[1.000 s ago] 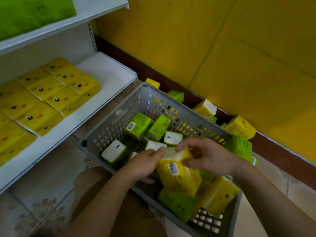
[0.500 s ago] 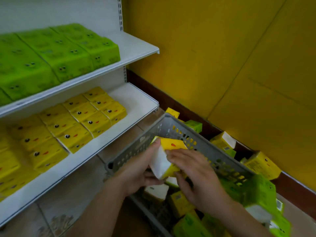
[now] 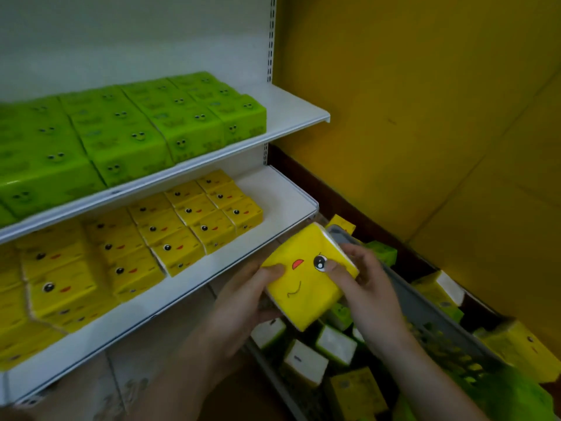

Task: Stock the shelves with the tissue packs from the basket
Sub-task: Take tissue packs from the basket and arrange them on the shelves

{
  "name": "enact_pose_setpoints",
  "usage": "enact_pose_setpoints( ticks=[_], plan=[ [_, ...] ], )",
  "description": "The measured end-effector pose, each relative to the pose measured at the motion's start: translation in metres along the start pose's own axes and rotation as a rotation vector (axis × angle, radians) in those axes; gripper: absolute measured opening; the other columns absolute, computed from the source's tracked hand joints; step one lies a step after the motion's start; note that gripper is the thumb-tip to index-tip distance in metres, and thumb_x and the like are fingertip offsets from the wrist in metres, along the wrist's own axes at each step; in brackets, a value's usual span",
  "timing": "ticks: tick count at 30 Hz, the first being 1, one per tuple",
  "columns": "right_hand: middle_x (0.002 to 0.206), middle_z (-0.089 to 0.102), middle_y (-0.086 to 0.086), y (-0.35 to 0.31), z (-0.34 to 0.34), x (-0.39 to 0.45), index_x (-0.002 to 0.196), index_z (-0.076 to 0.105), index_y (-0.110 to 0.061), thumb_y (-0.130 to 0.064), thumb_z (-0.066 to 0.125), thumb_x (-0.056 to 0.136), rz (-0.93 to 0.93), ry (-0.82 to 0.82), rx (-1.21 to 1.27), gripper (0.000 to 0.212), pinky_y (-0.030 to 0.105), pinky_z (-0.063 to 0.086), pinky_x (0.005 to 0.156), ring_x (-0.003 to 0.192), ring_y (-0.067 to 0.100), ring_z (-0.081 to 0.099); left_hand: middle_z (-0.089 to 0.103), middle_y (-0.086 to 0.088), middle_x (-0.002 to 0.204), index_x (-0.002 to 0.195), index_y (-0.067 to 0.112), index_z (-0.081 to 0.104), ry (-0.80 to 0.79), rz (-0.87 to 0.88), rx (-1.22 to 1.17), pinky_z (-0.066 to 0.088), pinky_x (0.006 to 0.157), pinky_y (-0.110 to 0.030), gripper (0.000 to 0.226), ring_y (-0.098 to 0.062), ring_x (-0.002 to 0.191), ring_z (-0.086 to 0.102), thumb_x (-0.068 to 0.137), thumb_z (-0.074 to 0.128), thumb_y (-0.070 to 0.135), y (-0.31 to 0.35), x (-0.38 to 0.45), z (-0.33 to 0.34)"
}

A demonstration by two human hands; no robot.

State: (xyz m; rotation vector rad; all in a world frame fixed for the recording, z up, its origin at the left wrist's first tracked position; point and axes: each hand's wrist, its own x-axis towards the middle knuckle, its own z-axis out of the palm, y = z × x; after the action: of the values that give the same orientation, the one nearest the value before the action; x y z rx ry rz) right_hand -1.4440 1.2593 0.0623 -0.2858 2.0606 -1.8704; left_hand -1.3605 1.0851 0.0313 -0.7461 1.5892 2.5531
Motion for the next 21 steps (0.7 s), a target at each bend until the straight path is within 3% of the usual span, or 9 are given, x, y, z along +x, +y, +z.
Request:
enact_pose_setpoints(
  ticks=[2,5,9,13,17,21],
  plan=[
    [0.104,0.069,-0.007,-0.009,0.010,0.013,0.105,0.061,-0.031,-0.030,0.072,0.084,-0.057,0.040,-0.012,0.024,0.032,0.056,0.070,0.092,0.015,0.069,0.068,-0.011,0.121,0.122,0.016,0.062,-0.065,-0.024,0.137,0.050,0.100,-0.051,0.059,-0.028,0.112,0.065,0.070,0.077,0.040,0.010,-0.011,-0.014],
    [0.098,0.073,-0.006,-0.030,0.029,0.033,0.106,0.069,-0.025,-0.023,0.066,0.090,-0.159,-0.193,-0.089,0.017,0.025,0.056,0.072,0.090,0.011,0.070,0.069,-0.008,0.120,0.126,0.024,0.059,-0.111,-0.006,0.273,0.049,0.098,-0.043,0.061,-0.025,0.109,0.066,0.073,0.073,0.052,0.032,-0.027,-0.031],
    [0.117,0.070,-0.011,-0.062,0.073,0.045,0.121,0.069,-0.023,-0.035,0.057,0.092,-0.299,-0.515,-0.315,0.034,0.020,0.051,0.092,0.109,-0.001,0.063,0.071,0.001,0.114,0.129,0.033,0.051,0.142,0.168,0.262,0.058,0.074,-0.036,0.064,-0.018,0.097,0.072,0.073,0.081,0.046,0.067,-0.040,-0.043],
    [0.118,0.066,-0.018,-0.082,0.104,0.059,0.121,0.066,-0.032,-0.047,0.054,0.090,-0.391,-0.480,-0.368,0.037,0.029,0.053,0.092,0.106,-0.006,0.061,0.071,-0.003,0.111,0.120,0.029,0.062,0.353,0.323,0.239,0.060,0.077,-0.050,0.030,-0.021,0.093,0.072,0.091,0.067,0.034,0.081,-0.062,-0.062],
    [0.119,0.062,-0.020,-0.081,0.133,0.050,0.127,0.053,-0.038,-0.058,0.061,0.076,-0.317,-0.512,-0.250,0.055,0.034,0.057,0.088,0.099,-0.003,0.064,0.069,-0.002,0.111,0.122,0.027,0.058,0.577,0.467,0.013,0.061,0.070,-0.047,0.027,-0.021,0.091,0.072,0.095,0.060,0.030,0.094,-0.081,-0.076],
    [0.120,0.062,-0.018,-0.072,0.188,0.030,0.123,0.048,-0.054,-0.060,0.064,0.074,-0.275,-0.509,-0.083,0.052,0.044,0.060,0.081,0.101,0.008,0.066,0.067,-0.002,0.111,0.124,0.025,0.057,0.769,0.528,-0.080,0.062,0.067,-0.046,0.025,-0.022,0.093,0.070,0.099,0.053,0.031,0.111,-0.095,-0.087]
  ],
)
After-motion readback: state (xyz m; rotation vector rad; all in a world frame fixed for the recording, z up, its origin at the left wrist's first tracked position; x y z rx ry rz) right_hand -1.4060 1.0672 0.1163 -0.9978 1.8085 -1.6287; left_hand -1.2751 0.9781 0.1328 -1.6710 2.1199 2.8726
